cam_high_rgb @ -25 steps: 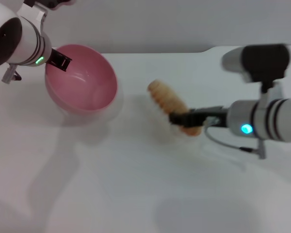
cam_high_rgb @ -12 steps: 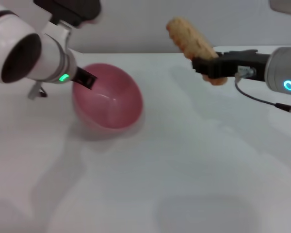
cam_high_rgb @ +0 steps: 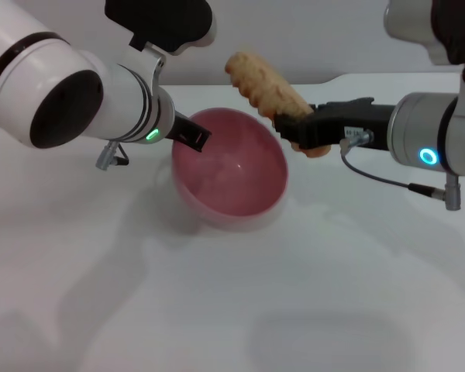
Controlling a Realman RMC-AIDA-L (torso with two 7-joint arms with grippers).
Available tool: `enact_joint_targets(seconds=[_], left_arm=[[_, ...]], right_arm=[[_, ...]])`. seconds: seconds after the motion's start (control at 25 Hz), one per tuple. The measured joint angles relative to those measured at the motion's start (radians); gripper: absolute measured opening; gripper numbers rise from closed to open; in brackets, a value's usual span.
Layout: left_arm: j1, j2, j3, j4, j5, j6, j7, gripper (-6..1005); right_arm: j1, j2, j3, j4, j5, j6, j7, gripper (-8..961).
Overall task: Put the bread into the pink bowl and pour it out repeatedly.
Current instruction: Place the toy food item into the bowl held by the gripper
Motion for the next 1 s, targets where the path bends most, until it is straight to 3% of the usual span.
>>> enact_joint_targets(seconds=[0.28, 0.72, 0.88, 1.0], left_arm=[[-0.007, 0.003, -0.009, 0.003, -0.001, 0.001, 0.0, 47], [-0.01, 0.002, -0.008, 0.0, -0.04, 0.023, 0.003, 48], [-0.004, 0.002, 0.001, -0.005, -0.08, 0.056, 0.011, 48], [-0.003, 0.003, 0.003, -0.012, -0.102, 0.063, 0.014, 47]], right_arm=[[0.013, -0.003, -0.012, 0.027, -0.021, -0.001, -0.012, 351], [0.033, -0.006, -0.007, 0.095, -0.023, -0.102, -0.013, 581], [0.036, -0.004, -0.011, 0.115, -0.019, -0.128, -0.007, 750], [0.037, -0.004, -0.013, 0.118, -0.018, -0.135, -0.006, 750]])
